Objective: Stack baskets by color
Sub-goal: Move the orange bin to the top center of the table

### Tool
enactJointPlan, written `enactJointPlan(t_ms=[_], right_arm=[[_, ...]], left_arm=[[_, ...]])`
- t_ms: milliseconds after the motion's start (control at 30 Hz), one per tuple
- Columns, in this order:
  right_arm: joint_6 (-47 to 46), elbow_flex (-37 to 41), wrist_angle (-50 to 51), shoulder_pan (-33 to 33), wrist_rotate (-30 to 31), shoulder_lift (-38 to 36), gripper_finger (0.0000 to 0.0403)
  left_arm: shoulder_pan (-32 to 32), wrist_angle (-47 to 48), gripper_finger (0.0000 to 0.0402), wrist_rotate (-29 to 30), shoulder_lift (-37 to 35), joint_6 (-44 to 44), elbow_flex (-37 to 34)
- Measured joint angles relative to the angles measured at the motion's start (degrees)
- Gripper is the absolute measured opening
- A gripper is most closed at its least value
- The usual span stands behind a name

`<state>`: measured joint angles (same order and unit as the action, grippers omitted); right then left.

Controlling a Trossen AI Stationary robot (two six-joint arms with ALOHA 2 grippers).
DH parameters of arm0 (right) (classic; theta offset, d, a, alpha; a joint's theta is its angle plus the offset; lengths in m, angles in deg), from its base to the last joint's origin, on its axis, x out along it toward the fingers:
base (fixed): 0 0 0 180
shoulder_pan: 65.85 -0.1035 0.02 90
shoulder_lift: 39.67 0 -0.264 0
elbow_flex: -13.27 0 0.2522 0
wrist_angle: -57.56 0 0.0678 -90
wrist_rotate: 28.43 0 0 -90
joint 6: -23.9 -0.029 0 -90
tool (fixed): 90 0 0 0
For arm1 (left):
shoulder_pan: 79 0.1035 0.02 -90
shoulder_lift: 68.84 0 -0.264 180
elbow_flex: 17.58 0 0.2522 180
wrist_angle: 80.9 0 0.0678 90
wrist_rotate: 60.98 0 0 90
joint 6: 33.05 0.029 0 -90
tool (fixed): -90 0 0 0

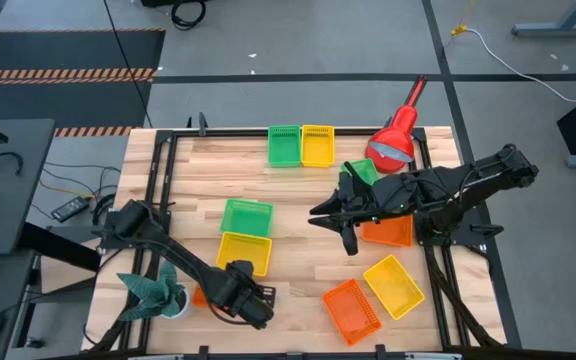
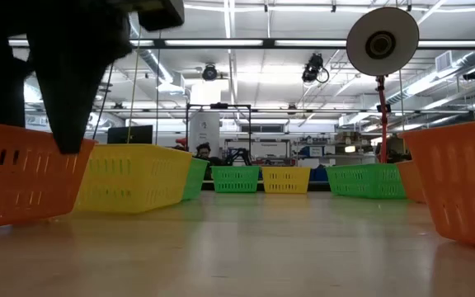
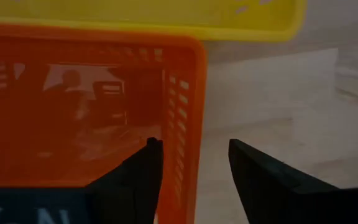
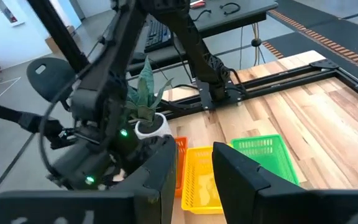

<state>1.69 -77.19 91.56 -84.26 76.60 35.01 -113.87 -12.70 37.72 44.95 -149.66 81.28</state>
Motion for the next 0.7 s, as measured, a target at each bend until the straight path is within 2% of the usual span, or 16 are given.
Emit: enactJointPlan(t_ms=[200, 333, 433, 600, 700], right_arm=[[3.3, 0.0, -1.0, -0.7, -1.7, -0.6, 0.0109], [6.5, 0.0, -2.7, -0.5, -8.4, -2.5, 0.0109], [9.3, 0.0, -3.5, -0.1, -11.7, -5.0, 0.0109], [13.7, 0.0, -4.0, 1.6, -12.7, -10.3, 0.0109], [16.5, 0.0, -3.8, 3.2, -12.7, -13.3, 0.0109]], left_arm=[[0.5, -1.3, 0.0146, -2.0, 1.5, 0.3, 0.0], [0.5, -3.7, 0.0081, -4.2, 1.4, 0.7, 0.0], [0.5, -7.4, 0.0021, -5.2, 1.2, 4.5, 0.0], [0.6, -15.9, 0.0013, -10.2, -0.7, 8.4, 0.0], [0.6, -18.6, 0.0009, -10.7, -3.4, 9.5, 0.5]])
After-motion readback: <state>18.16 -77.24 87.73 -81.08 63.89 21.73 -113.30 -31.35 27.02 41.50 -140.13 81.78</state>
